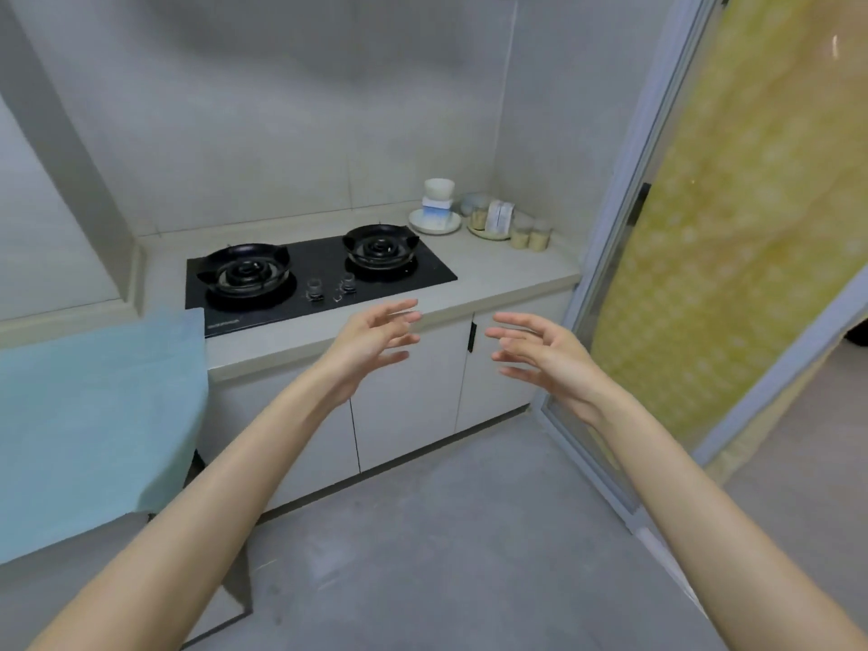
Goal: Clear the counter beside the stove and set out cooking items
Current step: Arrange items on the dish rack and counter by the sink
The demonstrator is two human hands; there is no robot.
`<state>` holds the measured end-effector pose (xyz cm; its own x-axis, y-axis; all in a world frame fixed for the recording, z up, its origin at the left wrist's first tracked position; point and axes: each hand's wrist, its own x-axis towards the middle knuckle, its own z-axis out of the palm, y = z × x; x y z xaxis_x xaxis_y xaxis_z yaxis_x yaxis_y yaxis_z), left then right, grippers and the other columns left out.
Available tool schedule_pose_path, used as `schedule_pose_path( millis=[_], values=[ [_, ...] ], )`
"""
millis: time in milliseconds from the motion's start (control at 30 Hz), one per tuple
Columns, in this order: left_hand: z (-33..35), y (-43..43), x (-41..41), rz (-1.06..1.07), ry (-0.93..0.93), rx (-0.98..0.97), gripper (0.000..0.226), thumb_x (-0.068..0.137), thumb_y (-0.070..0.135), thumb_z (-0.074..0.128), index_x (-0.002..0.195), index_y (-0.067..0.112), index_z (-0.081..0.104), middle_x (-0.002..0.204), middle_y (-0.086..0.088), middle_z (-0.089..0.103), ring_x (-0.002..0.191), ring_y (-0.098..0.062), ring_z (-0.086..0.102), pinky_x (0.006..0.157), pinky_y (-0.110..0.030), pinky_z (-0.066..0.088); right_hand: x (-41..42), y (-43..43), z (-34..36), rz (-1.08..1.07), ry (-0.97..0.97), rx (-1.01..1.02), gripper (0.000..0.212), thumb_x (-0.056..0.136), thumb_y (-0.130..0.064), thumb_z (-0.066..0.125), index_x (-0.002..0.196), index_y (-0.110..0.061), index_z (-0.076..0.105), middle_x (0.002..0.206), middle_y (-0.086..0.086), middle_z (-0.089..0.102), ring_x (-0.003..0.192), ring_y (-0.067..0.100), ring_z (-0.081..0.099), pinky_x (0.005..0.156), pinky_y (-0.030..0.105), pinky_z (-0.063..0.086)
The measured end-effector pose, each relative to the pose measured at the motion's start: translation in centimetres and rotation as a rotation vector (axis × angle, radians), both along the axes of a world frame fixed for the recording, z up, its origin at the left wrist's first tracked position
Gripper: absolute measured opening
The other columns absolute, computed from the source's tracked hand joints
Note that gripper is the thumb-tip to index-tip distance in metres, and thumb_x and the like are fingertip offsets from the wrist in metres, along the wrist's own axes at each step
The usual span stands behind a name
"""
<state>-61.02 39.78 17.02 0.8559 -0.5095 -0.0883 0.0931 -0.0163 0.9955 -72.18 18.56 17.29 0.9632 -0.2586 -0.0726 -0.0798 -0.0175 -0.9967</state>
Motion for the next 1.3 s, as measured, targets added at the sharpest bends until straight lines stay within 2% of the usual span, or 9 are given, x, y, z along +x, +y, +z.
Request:
schedule_pose_path(
  millis=[133, 267, 533, 733, 833, 933, 1067, 1133, 1300],
  values=[
    [1.4, -4.9, 6.2, -0.047, -0.022, 0.003, 0.034, 0.096, 0.008, 0.050, 0.124, 0.024, 0.059, 0.123, 0.006, 0.064, 0.106, -0.017, 0.066, 0.084, -0.026, 0.053, 5.1, -4.4, 0.6, -0.061, -0.002, 0.003, 0.031, 0.092, -0.008, 0.060, 0.119, -0.021, 0.063, 0.114, -0.003, 0.071, 0.094, 0.015, 0.067, 0.088, 0.032, 0.055],
    [1.8, -9.6, 11.2, -0.083, -0.024, 0.009, 0.033, 0.096, 0.009, 0.051, 0.123, 0.025, 0.059, 0.121, 0.006, 0.065, 0.108, -0.017, 0.065, 0.092, -0.031, 0.052, 9.4, -8.7, 0.6, -0.123, 0.000, 0.007, 0.030, 0.092, -0.007, 0.059, 0.118, -0.022, 0.063, 0.114, -0.004, 0.070, 0.092, 0.014, 0.067, 0.086, 0.031, 0.054],
    [-0.1, -20.2, 20.4, -0.095, -0.022, 0.016, 0.031, 0.096, 0.010, 0.053, 0.121, 0.026, 0.059, 0.122, 0.004, 0.064, 0.109, -0.018, 0.064, 0.081, -0.025, 0.053, 18.2, -19.3, -1.5, -0.183, 0.008, -0.046, 0.033, 0.089, -0.004, 0.062, 0.115, -0.025, 0.064, 0.116, -0.005, 0.068, 0.090, 0.011, 0.067, 0.083, 0.031, 0.055],
    [-1.0, -29.7, 27.1, -0.043, 0.033, 0.009, 0.031, 0.095, 0.007, 0.052, 0.119, 0.025, 0.060, 0.122, 0.003, 0.064, 0.101, -0.016, 0.064, 0.090, -0.032, 0.053, 25.3, -29.0, -2.1, -0.164, 0.022, -0.165, 0.032, 0.090, -0.008, 0.061, 0.116, -0.026, 0.063, 0.120, -0.006, 0.063, 0.106, 0.010, 0.062, 0.085, 0.028, 0.055],
    [-0.6, -34.1, 29.6, -0.025, 0.033, 0.025, 0.033, 0.095, 0.008, 0.053, 0.122, 0.025, 0.058, 0.121, 0.004, 0.065, 0.102, -0.014, 0.064, 0.080, -0.026, 0.053, 28.6, -33.8, -1.7, -0.141, 0.039, -0.251, 0.031, 0.091, -0.009, 0.061, 0.117, -0.026, 0.061, 0.120, -0.006, 0.060, 0.098, 0.008, 0.062, 0.085, 0.031, 0.052],
    [-0.7, -38.5, 32.6, 0.003, 0.015, 0.045, 0.035, 0.095, 0.010, 0.054, 0.127, 0.023, 0.057, 0.121, 0.003, 0.064, 0.103, -0.016, 0.064, 0.079, -0.026, 0.051, 32.6, -38.9, -1.8, -0.123, 0.054, -0.311, 0.032, 0.090, -0.009, 0.061, 0.114, -0.030, 0.060, 0.122, -0.006, 0.059, 0.088, 0.009, 0.064, 0.085, 0.035, 0.052],
    [-1.3, -42.7, 36.0, 0.024, 0.006, 0.110, 0.037, 0.093, 0.010, 0.056, 0.127, 0.025, 0.056, 0.122, 0.001, 0.063, 0.110, -0.019, 0.062, 0.083, -0.027, 0.051, 37.2, -43.8, -2.7, -0.118, 0.084, -0.362, 0.036, 0.090, -0.011, 0.061, 0.121, -0.030, 0.057, 0.124, -0.007, 0.055, 0.088, 0.005, 0.063, 0.077, 0.024, 0.048],
    [-1.7, -44.6, 37.8, 0.019, 0.021, 0.131, 0.039, 0.093, 0.008, 0.056, 0.128, 0.024, 0.056, 0.122, 0.002, 0.062, 0.109, -0.019, 0.062, 0.084, -0.027, 0.052, 39.4, -45.7, -3.4, -0.119, 0.101, -0.386, 0.039, 0.090, -0.011, 0.062, 0.124, -0.028, 0.055, 0.125, -0.008, 0.053, 0.091, 0.009, 0.062, 0.077, 0.023, 0.047],
    [-3.7, -48.7, 43.2, 0.002, 0.022, 0.181, 0.040, 0.092, 0.008, 0.057, 0.127, 0.025, 0.056, 0.121, 0.002, 0.063, 0.099, -0.014, 0.062, 0.086, -0.028, 0.052, 45.1, -49.8, -5.9, -0.105, 0.121, -0.442, 0.046, 0.088, -0.012, 0.063, 0.131, -0.027, 0.052, 0.126, -0.011, 0.049, 0.113, 0.017, 0.055, 0.092, 0.027, 0.044]
  ],
)
